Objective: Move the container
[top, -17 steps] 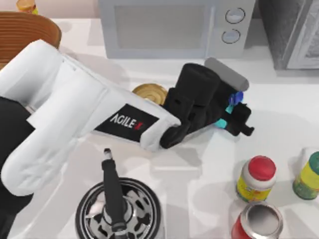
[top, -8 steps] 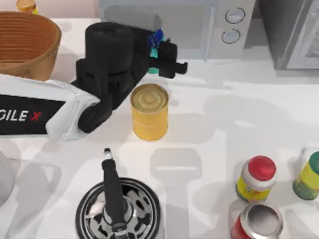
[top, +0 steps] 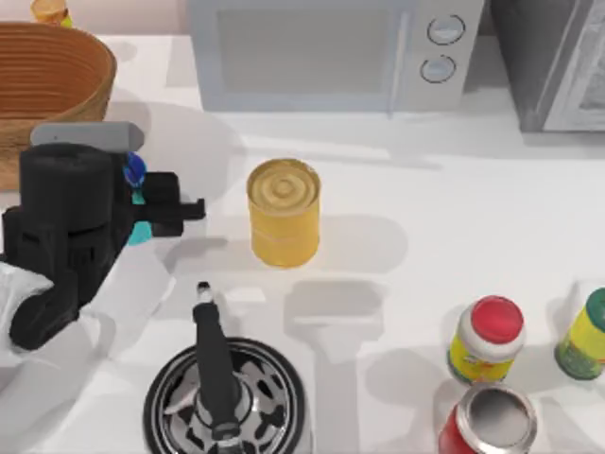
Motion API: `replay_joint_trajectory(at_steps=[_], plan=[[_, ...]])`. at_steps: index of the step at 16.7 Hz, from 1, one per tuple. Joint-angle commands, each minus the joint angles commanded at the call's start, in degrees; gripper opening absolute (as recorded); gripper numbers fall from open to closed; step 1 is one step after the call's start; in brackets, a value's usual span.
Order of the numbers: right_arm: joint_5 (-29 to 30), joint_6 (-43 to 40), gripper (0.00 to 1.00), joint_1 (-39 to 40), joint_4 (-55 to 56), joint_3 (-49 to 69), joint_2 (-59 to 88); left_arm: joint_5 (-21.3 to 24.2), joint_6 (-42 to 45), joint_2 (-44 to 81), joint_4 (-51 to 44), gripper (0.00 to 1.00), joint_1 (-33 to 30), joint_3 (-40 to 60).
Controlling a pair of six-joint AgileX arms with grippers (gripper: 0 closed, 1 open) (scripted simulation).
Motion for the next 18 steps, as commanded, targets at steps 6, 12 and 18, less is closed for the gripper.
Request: replay_joint_trajectory(at_steps=[6,12,18], plan=[[0.0,0.0,1.0,0.0,0.0,0.0,0.0,-0.09,-0.14,0.07,-0.28,0.0,0.2,-0.82],[0.0,0.0,1.0,0.0,0.0,0.0,0.0,0.73,0.24,8.18,5.49,0.0,1.07,1.78],[0.0,0.0,1.0,0.0,0.0,0.0,0.0,1.62,0.74,17.18,11.44,0.0,2.07,4.21]])
